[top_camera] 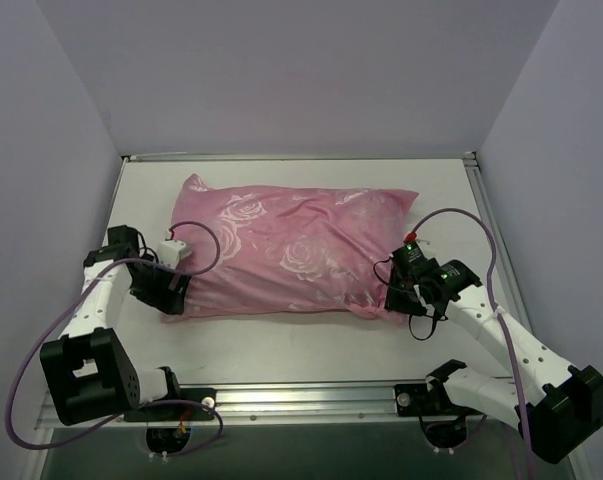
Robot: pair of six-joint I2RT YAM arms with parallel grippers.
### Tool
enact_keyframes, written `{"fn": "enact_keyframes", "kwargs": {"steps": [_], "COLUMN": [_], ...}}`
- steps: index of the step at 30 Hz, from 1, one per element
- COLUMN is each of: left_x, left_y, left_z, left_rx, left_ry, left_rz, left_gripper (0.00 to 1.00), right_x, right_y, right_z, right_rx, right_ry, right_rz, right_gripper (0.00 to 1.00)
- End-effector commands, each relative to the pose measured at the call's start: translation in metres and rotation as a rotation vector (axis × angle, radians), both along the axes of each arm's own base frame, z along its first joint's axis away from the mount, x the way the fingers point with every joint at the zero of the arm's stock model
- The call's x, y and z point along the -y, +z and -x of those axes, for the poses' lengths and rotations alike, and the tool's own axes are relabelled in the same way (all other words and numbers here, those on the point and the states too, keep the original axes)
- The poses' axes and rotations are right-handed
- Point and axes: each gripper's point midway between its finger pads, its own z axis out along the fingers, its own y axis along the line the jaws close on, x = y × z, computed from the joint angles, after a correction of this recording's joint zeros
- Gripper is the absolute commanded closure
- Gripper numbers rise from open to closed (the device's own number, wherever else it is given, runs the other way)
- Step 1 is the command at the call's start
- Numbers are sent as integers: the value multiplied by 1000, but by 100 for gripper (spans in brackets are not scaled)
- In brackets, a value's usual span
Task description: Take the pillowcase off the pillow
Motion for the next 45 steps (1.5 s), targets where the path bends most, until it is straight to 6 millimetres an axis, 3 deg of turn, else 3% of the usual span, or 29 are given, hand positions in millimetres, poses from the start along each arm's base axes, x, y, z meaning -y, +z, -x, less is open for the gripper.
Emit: {"fn": "enact_keyframes", "kwargs": {"steps": [1,3,4,6,7,9,10,12,13,14,15,16,17,18,20,21,24,26,29,31,33,34,36,37,39,40,41,43,45], "left_x": [28,27,28,30,32,32,31,22,20,18,15,15,13,11,6,4,-4,-7,-17,-21,-26,-26,-29,-30,-36,-39,-41,-47,-50], "left_y": [-7,-17,-23,-16,-12,11,26,72,92,112,156,174,193,234,262,290,317,340,333,310,276,263,220,205,164,152,143,123,111], "left_z": [-19,-19,-15,-17,-11,-23,-25,-39,-43,-45,-52,-45,-44,-45,-33,-27,-23,-26,-55,-83,-112,-123,-152,-163,-189,-203,-210,-230,-243], "left_rx": [68,40,-6,-28,-61,-9,32,164,220,272,395,415,453,548,575,630,658,709,661,577,471,434,326,296,205,201,182,160,162], "left_ry": [-121,-129,-121,-105,-98,-82,-62,0,16,35,46,57,67,68,107,121,176,199,236,243,259,260,281,288,339,353,384,408,434], "left_rz": [62,26,36,72,96,121,129,110,108,101,83,78,64,38,1,-20,-50,-60,-48,-20,12,31,56,54,58,57,58,58,36], "left_gripper": [14,30,51,73,97,98,98,98,98,98,98,98,98,98,98,98,98,98,98,98,98,98,98,96,89,86,84,84,84], "right_x": [-1,-3,-4,-9,-11,-14,-20,-22,-28,-29,-34,-37,-42,-44,-50,-52,-56,-62,-81,-100,-100,-112,-99,-100,-91,-89,-86,-81,-75], "right_y": [14,16,20,39,49,75,108,144,183,204,223,242,278,294,337,350,384,384,352,310,289,246,214,171,140,103,107,82,107], "right_z": [-9,-10,-12,-20,-24,-31,-40,-46,-50,-51,-49,-48,-45,-43,-36,-34,-34,-50,-93,-129,-168,-186,-230,-252,-285,-301,-316,-337,-353], "right_rx": [43,44,50,89,112,175,255,341,430,479,518,561,639,673,762,785,835,800,702,601,590,479,457,378,358,296,319,288,354], "right_ry": [-17,-2,3,47,67,130,147,181,197,204,230,253,279,297,333,337,286,227,206,232,218,244,181,153,104,80,64,43,47], "right_rz": [-14,-20,-24,-35,-41,-45,-74,-94,-144,-163,-200,-224,-273,-298,-366,-392,-477,-496,-450,-411,-430,-468,-496,-490,-465,-441,-419,-371,-321], "right_gripper": [74,93,99,100,100,100,100,100,100,100,100,100,100,100,100,100,100,100,100,100,98,94,87,80,57,47,42,30,27]}}
